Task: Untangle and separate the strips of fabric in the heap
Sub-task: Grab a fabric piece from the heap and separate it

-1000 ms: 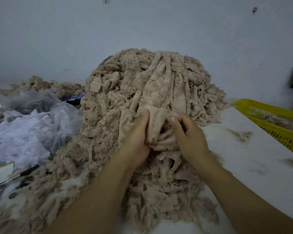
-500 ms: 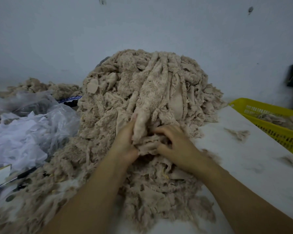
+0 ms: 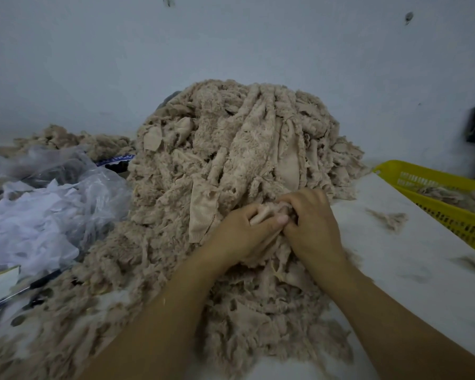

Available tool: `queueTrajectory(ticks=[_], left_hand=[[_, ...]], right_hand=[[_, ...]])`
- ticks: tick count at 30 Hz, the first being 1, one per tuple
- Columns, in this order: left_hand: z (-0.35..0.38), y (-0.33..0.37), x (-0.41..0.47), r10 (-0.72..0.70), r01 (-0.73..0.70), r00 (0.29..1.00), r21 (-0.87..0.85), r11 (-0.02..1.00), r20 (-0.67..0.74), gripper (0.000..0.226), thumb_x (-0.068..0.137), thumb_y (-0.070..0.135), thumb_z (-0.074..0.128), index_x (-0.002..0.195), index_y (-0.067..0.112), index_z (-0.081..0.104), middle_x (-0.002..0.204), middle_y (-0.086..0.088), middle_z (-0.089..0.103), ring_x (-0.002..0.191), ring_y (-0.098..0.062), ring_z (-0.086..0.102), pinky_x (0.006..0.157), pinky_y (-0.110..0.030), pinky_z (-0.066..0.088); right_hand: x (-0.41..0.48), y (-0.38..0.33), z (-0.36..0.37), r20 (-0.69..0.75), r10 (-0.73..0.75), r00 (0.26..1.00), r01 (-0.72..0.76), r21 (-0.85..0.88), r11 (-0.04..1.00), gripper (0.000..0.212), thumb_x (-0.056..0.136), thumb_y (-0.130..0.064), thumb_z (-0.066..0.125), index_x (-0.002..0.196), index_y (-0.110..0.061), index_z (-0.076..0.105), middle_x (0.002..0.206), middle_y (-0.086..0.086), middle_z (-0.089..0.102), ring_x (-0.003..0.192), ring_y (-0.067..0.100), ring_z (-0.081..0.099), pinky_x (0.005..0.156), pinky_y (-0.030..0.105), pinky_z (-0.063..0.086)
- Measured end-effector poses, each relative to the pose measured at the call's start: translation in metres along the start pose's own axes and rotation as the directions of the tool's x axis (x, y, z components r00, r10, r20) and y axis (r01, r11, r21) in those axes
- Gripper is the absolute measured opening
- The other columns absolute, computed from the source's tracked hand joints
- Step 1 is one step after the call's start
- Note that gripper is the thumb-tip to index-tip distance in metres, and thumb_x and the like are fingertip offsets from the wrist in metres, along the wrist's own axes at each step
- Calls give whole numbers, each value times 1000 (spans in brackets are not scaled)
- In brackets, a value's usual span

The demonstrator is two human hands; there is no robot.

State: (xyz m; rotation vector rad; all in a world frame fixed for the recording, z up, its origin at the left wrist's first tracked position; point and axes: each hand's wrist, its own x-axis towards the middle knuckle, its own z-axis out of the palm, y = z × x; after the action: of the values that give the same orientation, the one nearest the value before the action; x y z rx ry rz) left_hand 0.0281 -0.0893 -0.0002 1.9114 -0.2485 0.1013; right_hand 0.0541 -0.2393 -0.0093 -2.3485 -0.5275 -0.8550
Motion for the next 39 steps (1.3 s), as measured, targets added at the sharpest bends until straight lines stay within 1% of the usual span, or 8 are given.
queueTrajectory(ticks=[8, 12, 15, 18, 23, 29, 33, 39], left_hand=[[-5, 20, -13, 39, 32, 988, -454, 890, 147, 27, 85, 27, 62, 60, 28, 74, 53, 9, 62, 48, -3, 58, 50, -15, 46], [-26, 21, -11, 58, 73, 991, -847, 527, 121, 14, 78, 13, 68, 66, 19, 72, 66, 1, 67, 57, -9, 65, 51, -21, 54], [-34, 12, -6, -14, 68, 998, -962, 264, 67, 12, 67, 14, 78, 78, 12, 73, 78, -7, 71, 68, -19, 71, 59, -29, 59], [-36, 4, -1, -46, 17, 999, -989, 150, 10, 16, 77, 28, 71, 85, 15, 76, 82, 0, 69, 71, -12, 68, 62, -25, 56], [-38, 0, -2, 43, 36, 998, -977, 212, 46, 17, 63, 21, 91, 72, 15, 79, 71, 4, 71, 63, -9, 67, 55, -22, 53], [-25, 7, -4, -18, 197, 979, -912, 359, 204, 23, 54, 11, 92, 68, 9, 73, 68, -4, 66, 58, -14, 63, 51, -24, 52], [-21, 10, -6, -116, 236, 972, -825, 513, 206, 25, 75, 7, 62, 53, 17, 67, 56, 3, 61, 49, -7, 59, 47, -18, 46], [-8, 4, 3, -231, 97, 960, -587, 804, -159, 35, 93, 0, 44, 64, 15, 57, 53, -3, 57, 41, -12, 54, 40, -23, 44]], right_hand=[[-1, 14, 8, 88, 188, 978, -203, 213, 956, 47, 97, -29, 26, 113, -6, 64, 109, 9, 62, 102, 24, 49, 80, 32, 38], [4, 44, 0, 102, 549, 829, -558, 209, 803, 19, 105, -18, 27, 101, -16, 46, 88, 6, 55, 81, 25, 48, 57, 32, 27], [3, 44, -2, 75, 528, 846, -531, 214, 820, 26, 104, -18, 30, 109, -8, 54, 77, 7, 52, 71, 33, 50, 52, 32, 34], [0, 26, 8, 145, 442, 885, -464, 211, 860, 26, 100, -13, 38, 82, -3, 53, 78, 11, 54, 77, 33, 51, 56, 29, 34], [-1, 9, 8, 97, 286, 953, -301, 221, 928, 24, 95, -27, 46, 112, -16, 58, 115, -3, 40, 116, 17, 39, 95, 34, 40], [-5, -11, 17, 51, -12, 999, 13, -21, 1000, 37, 93, -34, 59, 116, -5, 60, 121, 8, 50, 115, 22, 38, 93, 28, 32], [0, 5, 11, -33, 147, 989, -141, 146, 979, 12, 99, -13, 48, 98, -6, 58, 98, 0, 50, 102, 27, 45, 77, 29, 28], [-1, 0, -4, -19, 364, 931, -308, 495, 813, 28, 103, -31, 37, 83, -12, 40, 74, 4, 41, 62, 14, 35, 55, 31, 27]])
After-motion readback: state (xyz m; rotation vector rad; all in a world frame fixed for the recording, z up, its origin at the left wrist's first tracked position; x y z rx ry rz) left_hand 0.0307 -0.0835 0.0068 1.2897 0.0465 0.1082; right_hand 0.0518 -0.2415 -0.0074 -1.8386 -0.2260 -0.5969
